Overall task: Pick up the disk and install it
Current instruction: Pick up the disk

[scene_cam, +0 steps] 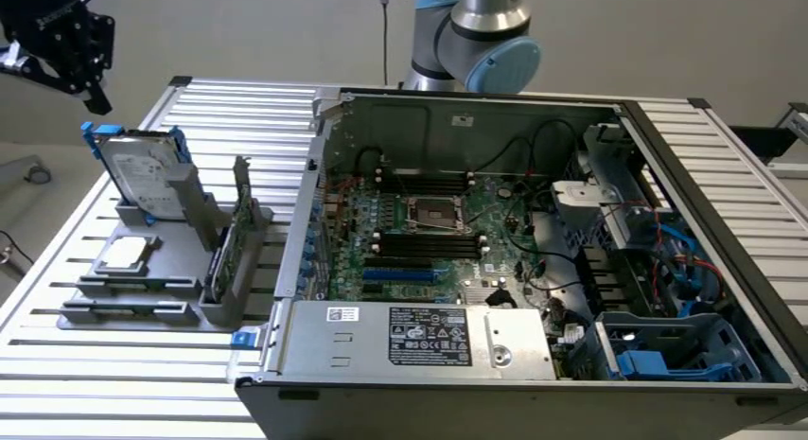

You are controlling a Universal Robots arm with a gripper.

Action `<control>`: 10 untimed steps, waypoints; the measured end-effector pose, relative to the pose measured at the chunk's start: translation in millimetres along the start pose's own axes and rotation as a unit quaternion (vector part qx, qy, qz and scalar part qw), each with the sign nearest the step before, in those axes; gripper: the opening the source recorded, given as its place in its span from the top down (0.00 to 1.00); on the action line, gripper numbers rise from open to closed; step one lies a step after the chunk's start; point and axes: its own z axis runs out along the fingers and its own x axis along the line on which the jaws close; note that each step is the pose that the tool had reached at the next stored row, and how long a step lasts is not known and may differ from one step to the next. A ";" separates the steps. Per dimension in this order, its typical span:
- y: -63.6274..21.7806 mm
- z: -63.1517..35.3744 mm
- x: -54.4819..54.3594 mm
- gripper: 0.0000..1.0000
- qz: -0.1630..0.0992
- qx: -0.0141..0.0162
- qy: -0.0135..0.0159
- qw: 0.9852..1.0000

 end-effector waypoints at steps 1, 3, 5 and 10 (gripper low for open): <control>0.0 -0.1 0.0 0.89 -0.009 0.000 0.000 1.000; 0.0 -0.2 0.0 0.89 -0.025 0.001 0.000 1.000; 0.1 -0.1 0.0 0.89 -0.039 0.003 0.000 0.999; 0.2 0.8 -0.5 0.89 -0.074 0.008 0.000 0.997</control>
